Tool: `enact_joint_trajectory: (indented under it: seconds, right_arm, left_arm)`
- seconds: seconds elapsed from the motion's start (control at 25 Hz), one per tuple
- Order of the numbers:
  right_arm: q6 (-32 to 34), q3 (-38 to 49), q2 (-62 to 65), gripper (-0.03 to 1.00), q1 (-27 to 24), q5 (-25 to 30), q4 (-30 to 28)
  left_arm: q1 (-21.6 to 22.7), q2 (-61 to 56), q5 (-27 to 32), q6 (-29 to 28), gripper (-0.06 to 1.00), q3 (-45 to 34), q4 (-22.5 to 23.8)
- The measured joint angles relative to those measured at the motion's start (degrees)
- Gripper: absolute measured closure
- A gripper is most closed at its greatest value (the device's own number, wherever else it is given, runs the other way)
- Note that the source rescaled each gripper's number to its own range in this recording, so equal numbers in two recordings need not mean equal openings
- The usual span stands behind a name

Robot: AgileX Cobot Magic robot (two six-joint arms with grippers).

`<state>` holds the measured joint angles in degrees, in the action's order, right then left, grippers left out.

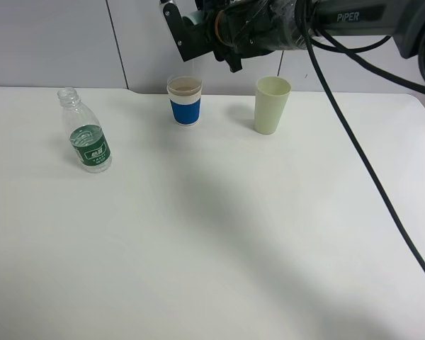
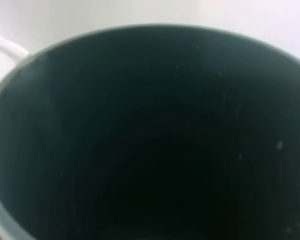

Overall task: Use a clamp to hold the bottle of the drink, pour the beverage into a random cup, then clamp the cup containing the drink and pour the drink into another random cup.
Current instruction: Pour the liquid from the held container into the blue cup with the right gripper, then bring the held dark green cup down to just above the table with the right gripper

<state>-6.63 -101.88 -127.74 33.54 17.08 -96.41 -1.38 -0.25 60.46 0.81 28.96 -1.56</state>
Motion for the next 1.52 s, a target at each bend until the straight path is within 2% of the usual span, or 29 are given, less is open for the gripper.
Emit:
enact_joint_trajectory:
  seconds: [0.36, 0.76, 0.88, 1.12, 1.24, 1.36, 1.52]
  right_arm:
    - [-1.42, 0.0, 0.0, 0.96, 0.0, -3.0, -2.69]
    - [-0.68, 0.0, 0.0, 0.96, 0.0, -3.95, -2.74]
    - [5.61, 0.0, 0.0, 0.96, 0.0, -3.88, -0.26]
    - [27.6, 0.0, 0.0, 0.96, 0.06, -3.47, 8.77]
    - [35.95, 0.0, 0.22, 0.96, 0.69, -1.97, 13.41]
    - [40.1, 0.0, 0.76, 0.96, 1.49, -1.05, 18.0]
    - [41.11, 0.0, 2.41, 0.96, 2.21, -0.78, 26.34]
  left_arm:
    - [0.0, 0.0, 0.0, 0.0, -0.06, 0.0, 0.0]
    - [0.0, 0.0, 0.0, 0.0, -0.06, 0.0, 0.0]
    - [0.0, 0.0, 0.0, 0.0, -0.06, 0.0, 0.0]
    - [0.0, 0.0, 0.0, 0.0, -0.06, 0.0, 0.0]
    - [0.0, 0.0, 0.0, 0.0, -0.06, 0.0, 0.0]
    - [0.0, 0.0, 0.0, 0.0, -0.06, 0.0, 0.0]
    - [0.0, 0.0, 0.0, 0.0, -0.06, 0.0, 0.0]
